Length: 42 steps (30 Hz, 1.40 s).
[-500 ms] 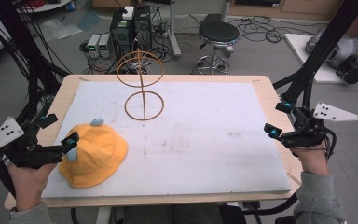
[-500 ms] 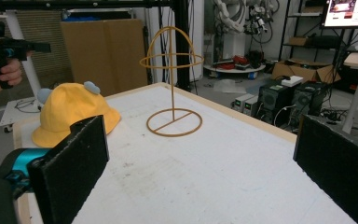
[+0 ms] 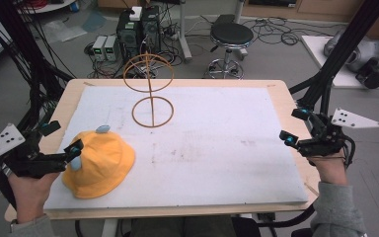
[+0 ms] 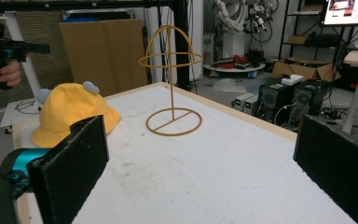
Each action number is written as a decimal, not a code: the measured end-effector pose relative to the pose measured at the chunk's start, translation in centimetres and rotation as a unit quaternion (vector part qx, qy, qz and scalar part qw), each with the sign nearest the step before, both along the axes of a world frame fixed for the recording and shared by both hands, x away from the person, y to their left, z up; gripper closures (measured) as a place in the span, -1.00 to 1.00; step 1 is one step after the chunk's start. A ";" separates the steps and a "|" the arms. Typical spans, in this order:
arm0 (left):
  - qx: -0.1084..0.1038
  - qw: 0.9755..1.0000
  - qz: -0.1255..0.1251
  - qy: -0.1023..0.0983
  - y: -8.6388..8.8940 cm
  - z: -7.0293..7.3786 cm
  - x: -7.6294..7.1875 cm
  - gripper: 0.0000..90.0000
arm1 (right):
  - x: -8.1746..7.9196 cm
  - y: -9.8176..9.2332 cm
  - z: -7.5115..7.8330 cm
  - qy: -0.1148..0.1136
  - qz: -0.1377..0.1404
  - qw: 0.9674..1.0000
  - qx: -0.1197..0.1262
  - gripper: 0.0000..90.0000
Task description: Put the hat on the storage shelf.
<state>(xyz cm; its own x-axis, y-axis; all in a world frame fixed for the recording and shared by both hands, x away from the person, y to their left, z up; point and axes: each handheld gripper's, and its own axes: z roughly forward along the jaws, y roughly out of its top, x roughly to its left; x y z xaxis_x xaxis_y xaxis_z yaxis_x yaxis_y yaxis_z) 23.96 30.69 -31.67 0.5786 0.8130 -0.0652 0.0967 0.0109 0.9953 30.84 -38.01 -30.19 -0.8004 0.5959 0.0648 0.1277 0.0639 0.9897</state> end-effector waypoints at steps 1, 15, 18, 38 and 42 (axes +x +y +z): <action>0.000 1.000 0.000 0.001 0.1 0.0 0.0 -0.96 | 0.0 0.0 0.0 0.000 0.000 1.000 0.001 -0.94; 0.000 1.000 0.013 0.028 1.1 -0.6 0.4 -0.96 | 0.2 0.2 -0.1 0.004 0.004 1.000 -0.007 -0.94; 0.002 0.999 0.017 0.035 1.2 -1.0 0.7 -0.96 | 0.2 0.4 -0.2 0.007 0.006 1.000 -0.008 -0.94; 0.042 0.993 -0.003 0.106 0.9 -3.9 3.7 -0.95 | -0.1 0.2 -0.4 0.011 0.007 1.000 -0.014 -0.94; 0.048 0.992 -0.005 0.118 0.9 -4.5 4.2 -0.95 | -0.3 -0.1 -0.6 0.013 0.003 1.000 -0.011 -0.94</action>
<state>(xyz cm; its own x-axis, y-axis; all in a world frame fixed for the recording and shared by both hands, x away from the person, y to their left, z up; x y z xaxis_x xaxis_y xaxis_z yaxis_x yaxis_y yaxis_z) 28.17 31.57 -36.16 0.5647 0.8162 -0.1226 0.3275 -0.0852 0.9410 30.59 -38.15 -30.75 -0.8017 0.5932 0.0730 0.1535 0.0863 0.9844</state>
